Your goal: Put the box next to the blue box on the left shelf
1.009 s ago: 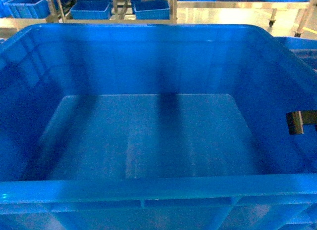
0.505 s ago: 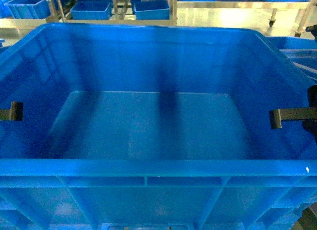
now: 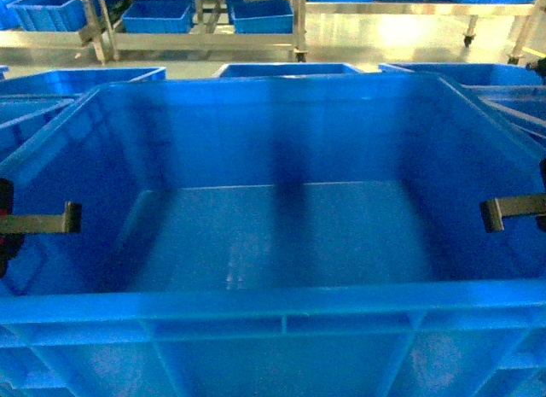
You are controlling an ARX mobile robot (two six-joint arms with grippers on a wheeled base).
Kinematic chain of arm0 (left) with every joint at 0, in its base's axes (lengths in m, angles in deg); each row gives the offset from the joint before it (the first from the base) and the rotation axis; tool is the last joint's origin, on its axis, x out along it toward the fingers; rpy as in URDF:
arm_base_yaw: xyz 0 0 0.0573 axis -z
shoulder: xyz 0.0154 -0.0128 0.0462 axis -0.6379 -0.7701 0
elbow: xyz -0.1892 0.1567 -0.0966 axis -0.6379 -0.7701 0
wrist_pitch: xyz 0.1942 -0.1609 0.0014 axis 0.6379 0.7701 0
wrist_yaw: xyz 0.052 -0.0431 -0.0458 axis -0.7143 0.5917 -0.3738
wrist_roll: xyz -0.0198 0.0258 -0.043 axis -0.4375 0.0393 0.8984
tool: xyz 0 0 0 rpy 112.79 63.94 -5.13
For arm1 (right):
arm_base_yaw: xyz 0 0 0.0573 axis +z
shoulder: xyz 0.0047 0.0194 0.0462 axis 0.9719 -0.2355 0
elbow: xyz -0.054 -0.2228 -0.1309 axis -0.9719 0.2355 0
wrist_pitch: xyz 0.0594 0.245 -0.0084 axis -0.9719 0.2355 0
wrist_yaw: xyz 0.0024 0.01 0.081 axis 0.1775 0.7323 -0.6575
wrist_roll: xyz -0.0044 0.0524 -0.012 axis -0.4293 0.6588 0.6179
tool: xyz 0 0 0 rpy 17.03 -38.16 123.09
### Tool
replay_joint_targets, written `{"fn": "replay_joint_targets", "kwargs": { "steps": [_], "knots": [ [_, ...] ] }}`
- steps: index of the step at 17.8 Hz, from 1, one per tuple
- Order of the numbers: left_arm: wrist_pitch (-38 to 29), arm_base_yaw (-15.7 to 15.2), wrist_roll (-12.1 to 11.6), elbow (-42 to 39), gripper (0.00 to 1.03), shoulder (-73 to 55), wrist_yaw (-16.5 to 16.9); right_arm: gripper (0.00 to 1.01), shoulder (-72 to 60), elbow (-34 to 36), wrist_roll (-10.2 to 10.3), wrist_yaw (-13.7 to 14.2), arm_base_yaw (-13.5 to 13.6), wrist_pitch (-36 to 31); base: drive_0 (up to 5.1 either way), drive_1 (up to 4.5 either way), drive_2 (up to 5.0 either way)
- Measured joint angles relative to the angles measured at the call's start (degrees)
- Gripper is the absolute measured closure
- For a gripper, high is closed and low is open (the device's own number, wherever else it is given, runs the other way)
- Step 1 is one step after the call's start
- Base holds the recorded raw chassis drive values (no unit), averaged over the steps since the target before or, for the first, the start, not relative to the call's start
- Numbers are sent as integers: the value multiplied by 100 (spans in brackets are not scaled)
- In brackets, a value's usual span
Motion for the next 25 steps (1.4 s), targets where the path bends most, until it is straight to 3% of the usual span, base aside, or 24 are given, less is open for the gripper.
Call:
{"fn": "replay_joint_targets", "kwargs": {
  "steps": [3, 4, 5, 7, 10, 11, 13, 16, 17, 18, 19, 20, 21, 24, 25],
  "knots": [
    [-55, -20, -20, -33, 90, 20, -35, 82, -39, 2, 24, -26, -2, -42, 0, 0, 0],
    [-166, 28, 122, -66, 80, 48, -352, 70, -61, 2, 203, 337, 103, -83, 0, 0, 0],
    [-455, 125, 258, -103, 70, 90, -704, 59, 33, -52, 238, 466, 199, -13, 0, 0, 0],
    [-787, 81, 348, -85, 50, 533, -804, 39, 428, -223, 162, 507, 179, -4, 0, 0, 0],
    [-798, 44, 256, 216, 17, 1029, -1047, 6, 831, -264, 81, 544, 195, -507, 0, 0, 0],
    [-627, 39, 214, 278, 5, 1152, -1069, 2, 896, -264, 83, 570, 260, -442, 0, 0, 0],
    [-588, 77, 85, 273, 5, 1241, -1158, 3, 935, -212, 85, 750, 385, -520, 0, 0, 0],
    [-601, 103, -20, 232, 5, 1263, -1270, 3, 946, -153, 105, 756, 413, -560, 0, 0, 0],
    [-1996, -87, -267, -214, 12, 1340, -564, 3, 949, -127, 98, 730, 411, -719, 0, 0, 0],
    [-3071, -264, -695, -852, 23, 1591, 289, 15, 1147, 634, -227, 131, 236, -2710, 0, 0, 0],
    [-3926, -442, -975, -1499, 36, 1862, 927, 27, 1523, 1534, -603, -271, 28, -4057, 0, 0, 0],
    [-4398, -597, -1123, -1856, 48, 2063, 1226, 40, 1827, 2194, -796, -490, -210, -4977, 0, 0, 0],
    [-4507, -680, -1217, -2094, 61, 2323, 1408, 53, 2087, 2579, -892, -651, -426, -5493, 0, 0, 0],
    [-4411, -975, -1263, -2758, 98, 2959, 1672, 91, 2841, 3412, -977, -1145, -844, -5576, 0, 0, 0],
    [-4371, -1038, -1268, -2903, 101, 3178, 1766, 99, 3067, 3630, -1005, -1257, -981, -5530, 0, 0, 0]
  ]
}}
